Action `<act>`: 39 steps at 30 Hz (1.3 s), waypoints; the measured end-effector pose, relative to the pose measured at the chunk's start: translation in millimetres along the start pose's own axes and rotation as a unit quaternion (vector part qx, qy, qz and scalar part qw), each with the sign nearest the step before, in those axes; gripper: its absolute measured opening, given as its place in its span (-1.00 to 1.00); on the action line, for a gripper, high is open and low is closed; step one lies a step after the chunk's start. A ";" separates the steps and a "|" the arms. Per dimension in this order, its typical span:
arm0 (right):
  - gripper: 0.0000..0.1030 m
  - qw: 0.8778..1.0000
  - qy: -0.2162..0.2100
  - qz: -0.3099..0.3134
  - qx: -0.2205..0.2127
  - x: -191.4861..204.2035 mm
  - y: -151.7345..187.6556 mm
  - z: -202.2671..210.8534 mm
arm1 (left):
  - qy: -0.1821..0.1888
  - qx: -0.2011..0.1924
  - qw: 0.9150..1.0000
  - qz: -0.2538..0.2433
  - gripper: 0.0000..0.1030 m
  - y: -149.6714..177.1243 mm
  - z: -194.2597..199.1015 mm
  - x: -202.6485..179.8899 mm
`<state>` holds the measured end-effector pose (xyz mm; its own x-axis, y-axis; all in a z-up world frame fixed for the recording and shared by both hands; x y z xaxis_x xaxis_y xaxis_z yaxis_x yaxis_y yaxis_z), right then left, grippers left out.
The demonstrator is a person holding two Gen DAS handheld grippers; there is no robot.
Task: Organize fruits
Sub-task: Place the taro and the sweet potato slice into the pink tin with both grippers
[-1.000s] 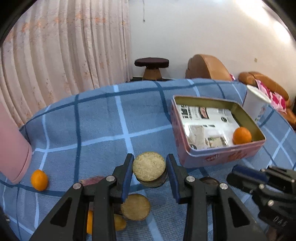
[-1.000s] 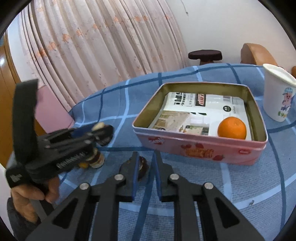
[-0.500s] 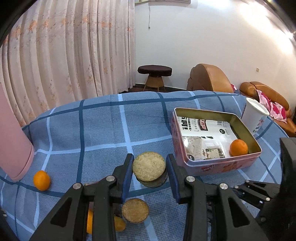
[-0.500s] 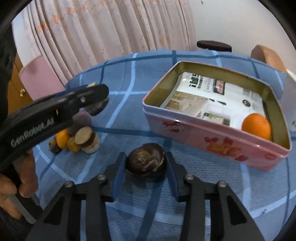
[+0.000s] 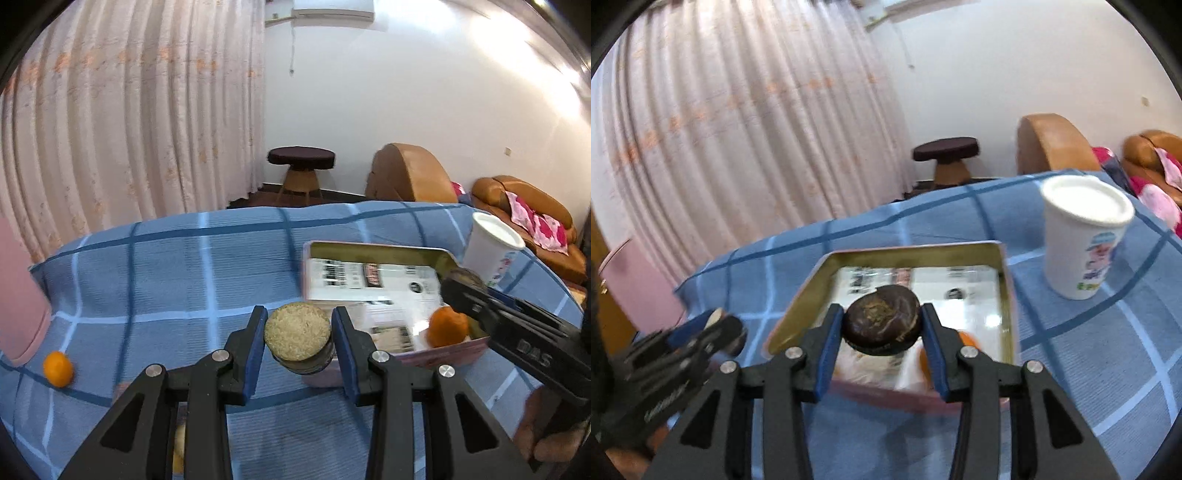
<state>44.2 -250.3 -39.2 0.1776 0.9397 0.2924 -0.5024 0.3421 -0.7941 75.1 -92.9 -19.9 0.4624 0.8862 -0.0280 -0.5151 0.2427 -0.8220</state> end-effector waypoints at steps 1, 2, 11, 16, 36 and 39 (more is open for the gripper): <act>-0.13 1.000 0.007 -0.001 0.001 -4.2 -1.3 -2.7 | 0.001 0.001 1.000 -0.004 -0.27 -0.4 -2.5 -6.5; -0.13 1.000 0.013 -0.001 0.003 -7.6 -2.3 -5.3 | 0.002 0.002 1.000 -0.009 -0.27 -1.5 -5.8 -13.8; -0.12 0.999 0.026 -0.018 0.022 -27.1 -1.9 -15.3 | -0.001 0.028 1.000 -0.010 -0.27 -6.6 -42.0 -48.2; -0.09 0.998 0.013 -0.048 0.029 -38.3 -2.0 -18.7 | -0.009 0.043 0.999 -0.005 -0.27 -2.3 -58.0 -53.1; 0.44 0.996 0.005 -0.090 -0.024 -47.3 -12.1 1.6 | -0.069 0.027 0.997 -0.028 0.55 -2.6 -50.3 -50.4; 0.46 0.996 0.005 -0.086 -0.028 -45.9 -12.3 2.2 | -0.070 0.028 0.997 -0.029 0.55 -0.7 -49.2 -47.7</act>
Point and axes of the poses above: each gripper's, at about its wrist camera, not at the fingertips, and z roughly against the way its jaws point, x to its left, y to its underside, the point moved 8 cm from there along -z, roughly the way its jaws point, and after that the axes turned 1 degree about -z, right-handed, at the moved point
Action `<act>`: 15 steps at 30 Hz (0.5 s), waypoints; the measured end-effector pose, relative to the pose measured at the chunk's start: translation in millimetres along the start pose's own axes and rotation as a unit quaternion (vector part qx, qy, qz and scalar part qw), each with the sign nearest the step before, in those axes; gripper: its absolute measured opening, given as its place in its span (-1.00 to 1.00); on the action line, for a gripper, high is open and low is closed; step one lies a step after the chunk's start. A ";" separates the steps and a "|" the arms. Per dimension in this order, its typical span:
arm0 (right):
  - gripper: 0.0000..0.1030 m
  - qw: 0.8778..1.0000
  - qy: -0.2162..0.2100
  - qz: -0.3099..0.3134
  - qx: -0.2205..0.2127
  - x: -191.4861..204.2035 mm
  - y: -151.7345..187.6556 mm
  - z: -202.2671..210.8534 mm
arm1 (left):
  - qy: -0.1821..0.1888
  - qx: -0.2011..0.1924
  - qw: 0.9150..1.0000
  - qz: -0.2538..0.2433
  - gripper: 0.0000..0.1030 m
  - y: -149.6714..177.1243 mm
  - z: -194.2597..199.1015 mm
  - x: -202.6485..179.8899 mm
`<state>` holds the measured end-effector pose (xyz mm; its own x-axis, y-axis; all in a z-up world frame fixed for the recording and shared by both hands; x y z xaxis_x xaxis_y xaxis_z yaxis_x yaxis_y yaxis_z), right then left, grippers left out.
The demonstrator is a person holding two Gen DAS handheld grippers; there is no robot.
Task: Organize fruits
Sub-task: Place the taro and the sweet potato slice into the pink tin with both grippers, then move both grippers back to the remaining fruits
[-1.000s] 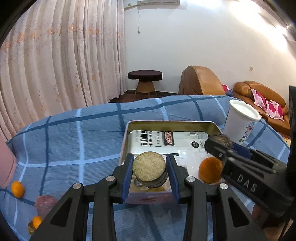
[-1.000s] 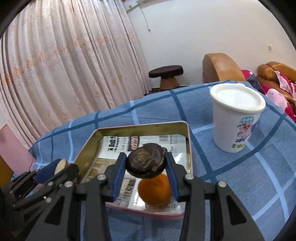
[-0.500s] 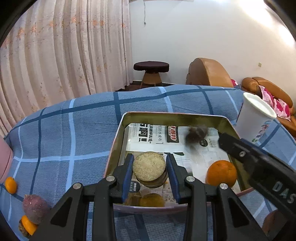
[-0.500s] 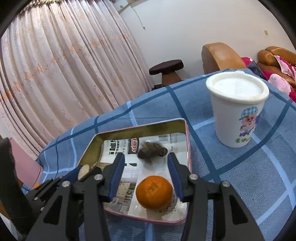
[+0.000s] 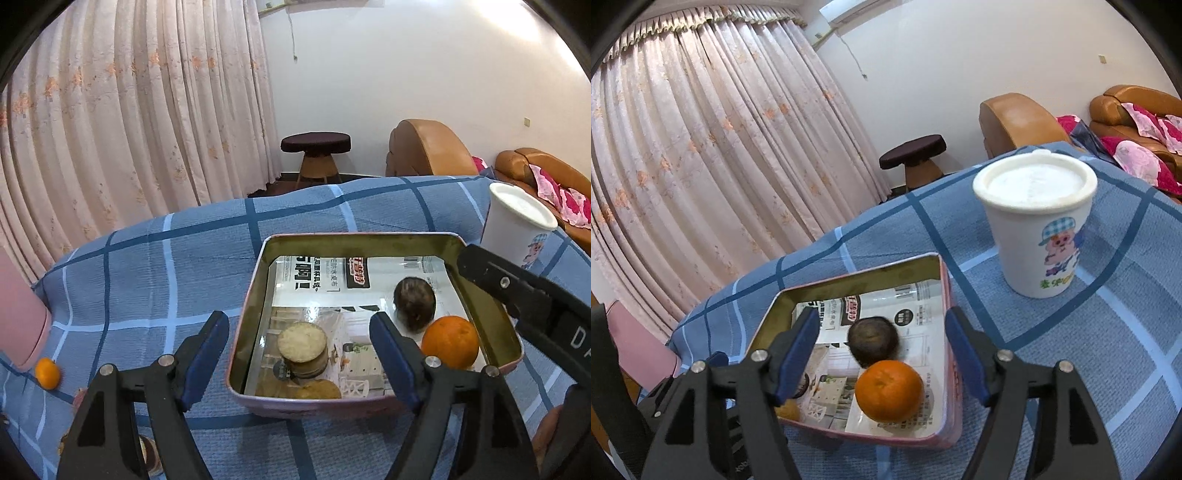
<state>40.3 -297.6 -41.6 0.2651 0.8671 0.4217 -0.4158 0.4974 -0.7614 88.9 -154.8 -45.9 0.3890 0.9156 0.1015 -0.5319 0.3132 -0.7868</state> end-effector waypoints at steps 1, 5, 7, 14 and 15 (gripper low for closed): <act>0.47 1.000 -0.001 0.002 -0.001 0.4 0.0 0.7 | 0.000 0.001 1.000 0.000 0.55 0.9 0.4 1.0; 0.47 1.000 -0.004 0.018 -0.006 6.2 1.5 3.0 | 0.004 0.004 1.000 0.002 0.55 5.0 4.1 6.0; 0.47 1.000 -0.006 0.026 -0.008 11.1 3.8 4.3 | 0.002 0.005 1.000 0.005 0.55 8.6 7.9 12.8; 0.47 0.998 -0.026 0.050 0.007 33.7 21.9 5.2 | -0.009 0.016 0.999 0.030 0.55 26.6 16.0 49.5; 0.47 0.998 -0.035 0.054 0.013 39.3 25.9 5.0 | -0.009 0.016 0.999 0.033 0.55 28.0 17.6 54.2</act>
Point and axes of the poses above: each gripper's, at about its wrist camera, not at the fingertips, and z roughly against the way its jaws point, x to its left, y to its underside, the point moved 8 cm from there along -z, roughly the way its jaws point, and after that the axes turned 1 degree about -z, right-handed, at the moved point
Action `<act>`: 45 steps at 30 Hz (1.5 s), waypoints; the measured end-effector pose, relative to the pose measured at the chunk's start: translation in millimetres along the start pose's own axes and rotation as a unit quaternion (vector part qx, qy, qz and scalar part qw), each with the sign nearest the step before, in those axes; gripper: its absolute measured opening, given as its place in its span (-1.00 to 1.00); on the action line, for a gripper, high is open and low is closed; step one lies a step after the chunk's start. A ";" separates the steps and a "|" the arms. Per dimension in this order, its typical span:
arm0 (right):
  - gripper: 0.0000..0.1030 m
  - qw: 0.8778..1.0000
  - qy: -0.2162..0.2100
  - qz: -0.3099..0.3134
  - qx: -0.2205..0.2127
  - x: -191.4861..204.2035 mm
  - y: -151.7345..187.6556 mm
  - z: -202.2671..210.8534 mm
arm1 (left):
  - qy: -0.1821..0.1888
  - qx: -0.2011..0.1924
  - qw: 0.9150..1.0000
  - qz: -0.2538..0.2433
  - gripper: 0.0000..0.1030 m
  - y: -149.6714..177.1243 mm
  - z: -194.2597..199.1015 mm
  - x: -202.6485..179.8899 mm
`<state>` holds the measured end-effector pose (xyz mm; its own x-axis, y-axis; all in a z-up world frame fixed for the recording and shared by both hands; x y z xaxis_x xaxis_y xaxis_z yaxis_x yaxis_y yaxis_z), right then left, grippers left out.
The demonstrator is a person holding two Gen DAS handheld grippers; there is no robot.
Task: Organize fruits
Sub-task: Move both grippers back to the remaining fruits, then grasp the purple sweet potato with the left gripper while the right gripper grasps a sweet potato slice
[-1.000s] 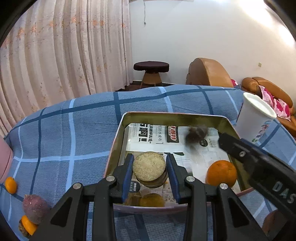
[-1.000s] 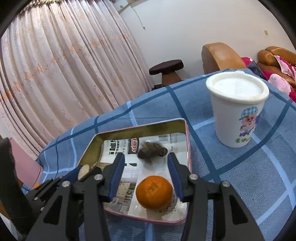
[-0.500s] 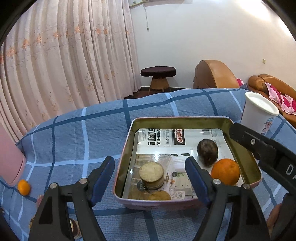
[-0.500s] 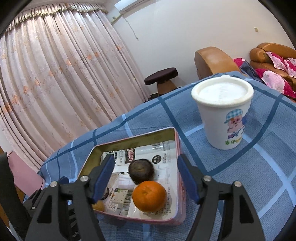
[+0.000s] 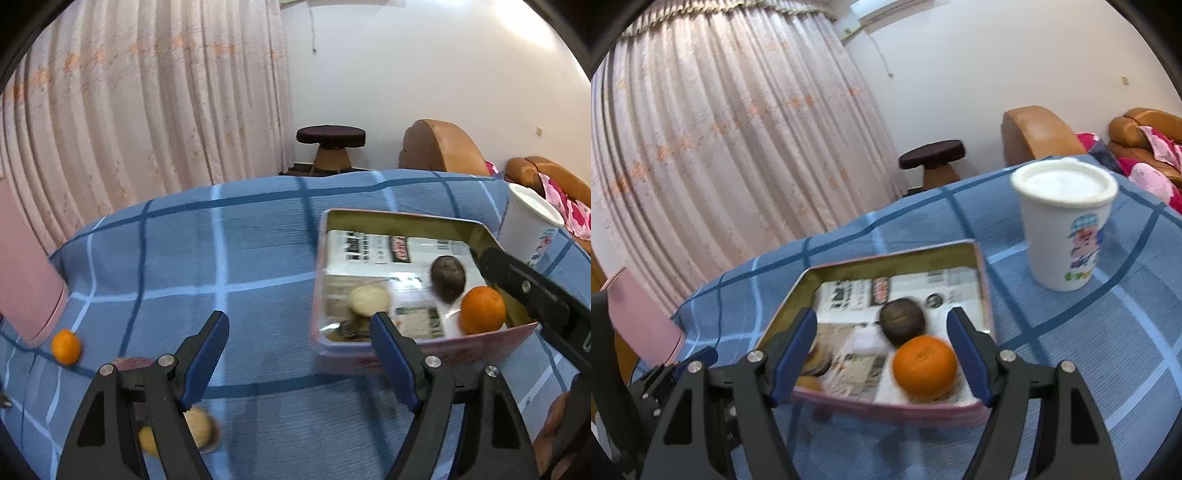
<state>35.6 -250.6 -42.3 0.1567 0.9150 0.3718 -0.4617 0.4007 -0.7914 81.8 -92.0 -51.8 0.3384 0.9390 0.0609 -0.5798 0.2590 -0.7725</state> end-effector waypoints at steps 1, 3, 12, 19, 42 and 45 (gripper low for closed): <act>0.47 1.000 -0.009 0.007 0.006 6.8 3.7 -0.7 | 0.000 -0.001 1.000 0.003 0.55 1.2 2.3 6.1; 0.46 0.999 -0.019 0.028 0.014 21.0 11.0 -2.0 | -0.003 -0.002 1.000 0.007 0.55 3.6 6.7 20.0; 0.42 0.990 -0.084 0.097 0.059 78.2 44.3 -7.0 | -0.017 0.043 0.998 0.049 0.55 17.9 6.9 88.1; 0.28 0.974 -0.135 0.155 0.099 126.2 79.8 -7.2 | -0.013 0.073 0.993 0.093 0.55 29.6 4.0 128.4; -0.29 0.950 -0.099 0.224 0.191 173.8 134.0 -49.1 | -0.002 0.134 0.988 0.074 0.55 49.1 -18.3 119.3; -0.30 0.953 -0.090 0.220 0.187 163.3 132.1 -43.5 | -0.015 0.143 0.987 0.071 0.55 52.7 -23.3 122.5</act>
Point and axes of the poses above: each gripper's, at about its wrist camera, not at the fingertips, and z roughly against the way its jaws point, x to its left, y to its underside, the point moved 8 cm from there along -z, roughly the way its jaws point, and after that the axes turned 1 degree about -z, right-handed, at the moved point
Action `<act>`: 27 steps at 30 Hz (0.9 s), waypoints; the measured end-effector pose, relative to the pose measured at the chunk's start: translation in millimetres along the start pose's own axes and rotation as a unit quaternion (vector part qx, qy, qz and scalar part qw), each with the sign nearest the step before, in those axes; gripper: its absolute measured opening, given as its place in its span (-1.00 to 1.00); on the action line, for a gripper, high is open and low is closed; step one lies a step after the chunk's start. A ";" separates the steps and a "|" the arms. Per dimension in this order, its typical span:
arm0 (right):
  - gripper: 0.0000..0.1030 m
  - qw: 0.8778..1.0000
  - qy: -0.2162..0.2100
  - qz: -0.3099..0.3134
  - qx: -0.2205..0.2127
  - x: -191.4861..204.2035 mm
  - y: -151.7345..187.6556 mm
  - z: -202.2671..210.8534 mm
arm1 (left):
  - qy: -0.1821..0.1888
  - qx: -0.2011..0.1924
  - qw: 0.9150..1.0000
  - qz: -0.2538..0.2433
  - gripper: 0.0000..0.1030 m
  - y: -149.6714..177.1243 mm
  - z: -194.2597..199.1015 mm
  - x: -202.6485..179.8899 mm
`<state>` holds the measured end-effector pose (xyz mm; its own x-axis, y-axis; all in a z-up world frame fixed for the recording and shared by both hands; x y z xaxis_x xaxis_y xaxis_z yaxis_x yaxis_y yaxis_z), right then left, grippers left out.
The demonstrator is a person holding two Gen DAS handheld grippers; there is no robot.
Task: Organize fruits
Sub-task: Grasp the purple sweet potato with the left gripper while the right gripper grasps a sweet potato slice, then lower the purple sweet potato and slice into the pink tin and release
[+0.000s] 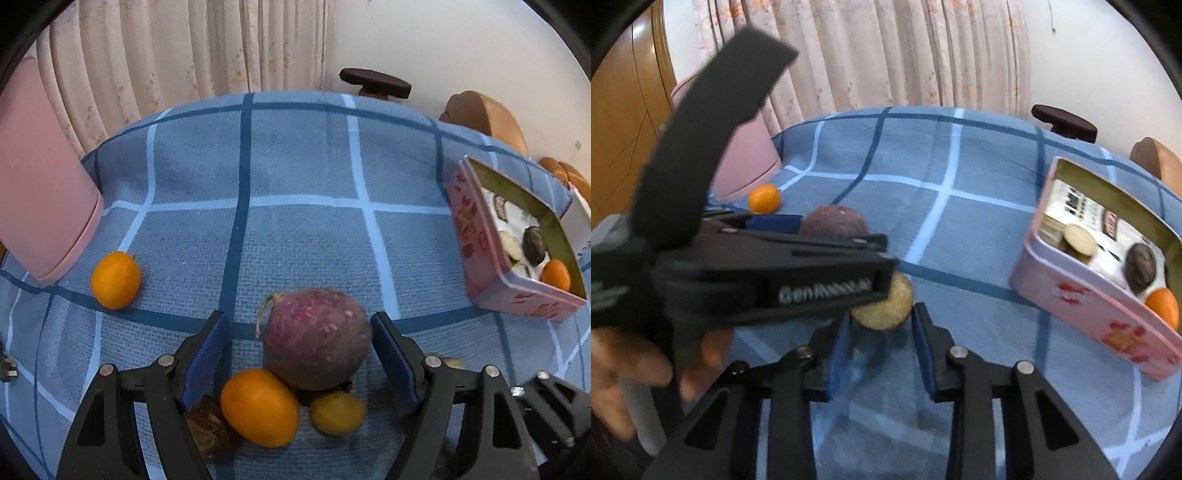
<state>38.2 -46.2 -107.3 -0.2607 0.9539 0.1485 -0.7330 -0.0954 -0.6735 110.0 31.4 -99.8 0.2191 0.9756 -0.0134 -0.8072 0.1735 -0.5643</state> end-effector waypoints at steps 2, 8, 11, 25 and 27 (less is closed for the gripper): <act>-0.30 1.000 0.009 -0.016 -0.001 -10.1 0.0 2.0 | -0.003 0.000 1.000 0.006 0.55 0.0 -1.7 2.8; -0.31 0.998 0.010 -0.062 -0.011 -32.9 -5.2 6.8 | 0.015 -0.019 1.000 -0.019 0.02 -1.6 0.4 -11.3; -0.31 0.997 0.009 -0.071 -0.022 -36.5 -8.2 10.4 | -0.001 -0.032 0.999 -0.026 0.02 -2.6 1.6 -15.8; -0.31 0.985 0.056 -0.080 -0.142 -63.2 -34.7 59.2 | -0.020 -0.155 0.988 -0.008 0.03 -21.3 40.4 -34.7; -0.31 0.983 0.069 -0.079 -0.152 -67.3 -39.7 63.8 | -0.021 -0.170 0.985 -0.002 0.02 -20.6 47.4 -38.9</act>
<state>44.7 -124.7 -44.4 -0.0558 0.9814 0.1836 -0.5310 0.1265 -0.8379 92.1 -3.7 -48.5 0.1943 0.9808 0.0195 -0.5743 0.1298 -0.8083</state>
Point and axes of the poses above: each gripper's, at about its wrist camera, not at the fingertips, and z roughly against the way its jaws point, x to its left, y to its underside, the point moved 8 cm from there along -z, roughly the way its jaws point, and after that the axes turned 1 degree about -z, right-handed, at the moved point
